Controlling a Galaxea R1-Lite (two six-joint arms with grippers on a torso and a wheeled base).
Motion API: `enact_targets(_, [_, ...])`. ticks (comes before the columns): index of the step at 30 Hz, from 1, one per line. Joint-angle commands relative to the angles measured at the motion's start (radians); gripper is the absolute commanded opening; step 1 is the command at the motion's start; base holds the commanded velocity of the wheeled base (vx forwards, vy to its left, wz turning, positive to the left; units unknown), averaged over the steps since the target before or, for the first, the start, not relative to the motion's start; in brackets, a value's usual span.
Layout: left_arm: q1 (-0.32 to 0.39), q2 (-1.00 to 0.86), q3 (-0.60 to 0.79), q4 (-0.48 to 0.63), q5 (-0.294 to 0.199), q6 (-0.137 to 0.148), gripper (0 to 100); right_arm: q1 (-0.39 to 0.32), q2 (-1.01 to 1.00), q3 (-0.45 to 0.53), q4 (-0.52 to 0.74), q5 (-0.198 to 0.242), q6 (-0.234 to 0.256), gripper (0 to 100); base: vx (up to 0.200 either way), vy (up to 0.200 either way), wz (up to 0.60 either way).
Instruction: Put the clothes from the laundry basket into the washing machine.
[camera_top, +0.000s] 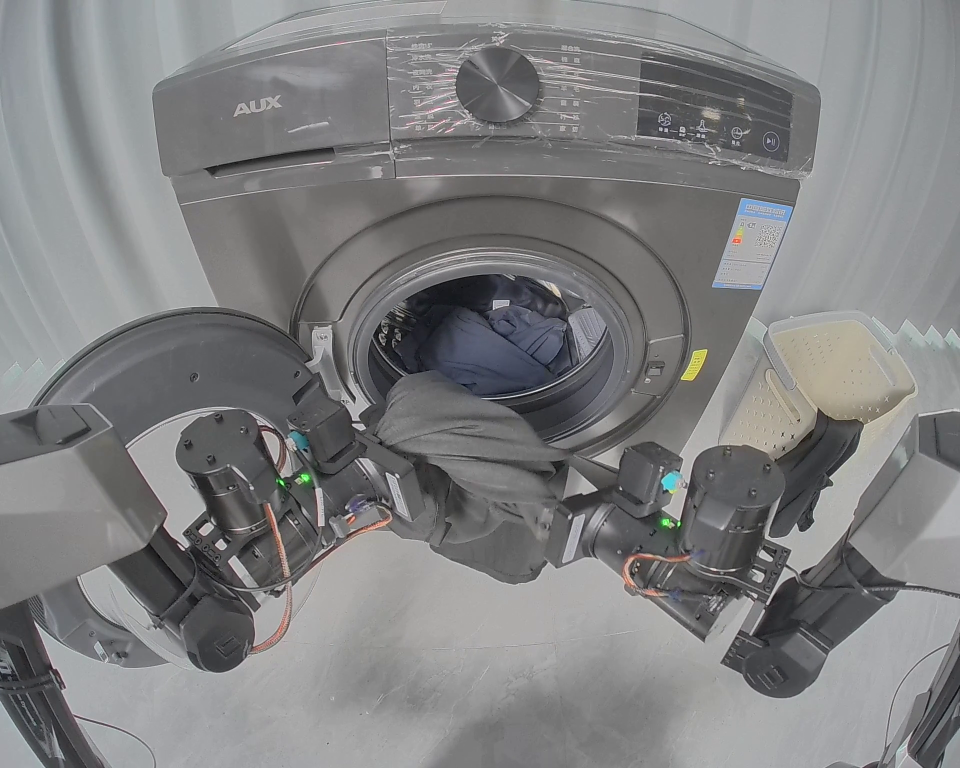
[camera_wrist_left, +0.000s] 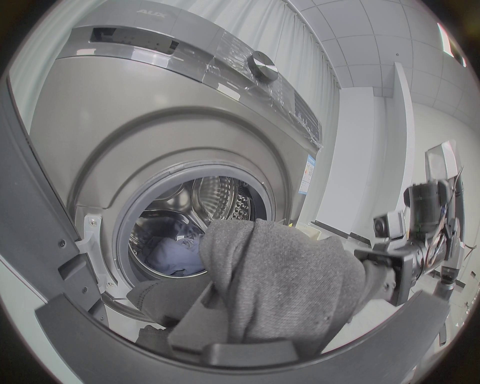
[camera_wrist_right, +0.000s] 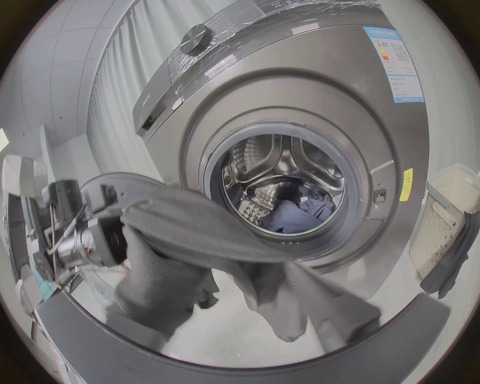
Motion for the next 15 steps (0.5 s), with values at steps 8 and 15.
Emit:
enact_targets(8, [-0.001, -0.16, 0.119, 0.0, -0.01, -0.093, 0, 0.019, -0.091, 0.26, -0.133, 0.182, -0.1, 100, 0.0, 0.0, 0.0])
enact_targets(15, [-0.027, -0.215, 0.185, 0.0, -0.008, -0.093, 0, -0.063, -0.111, 0.282, -0.206, 0.174, -0.093, 100, 0.0, 0.0, 0.0])
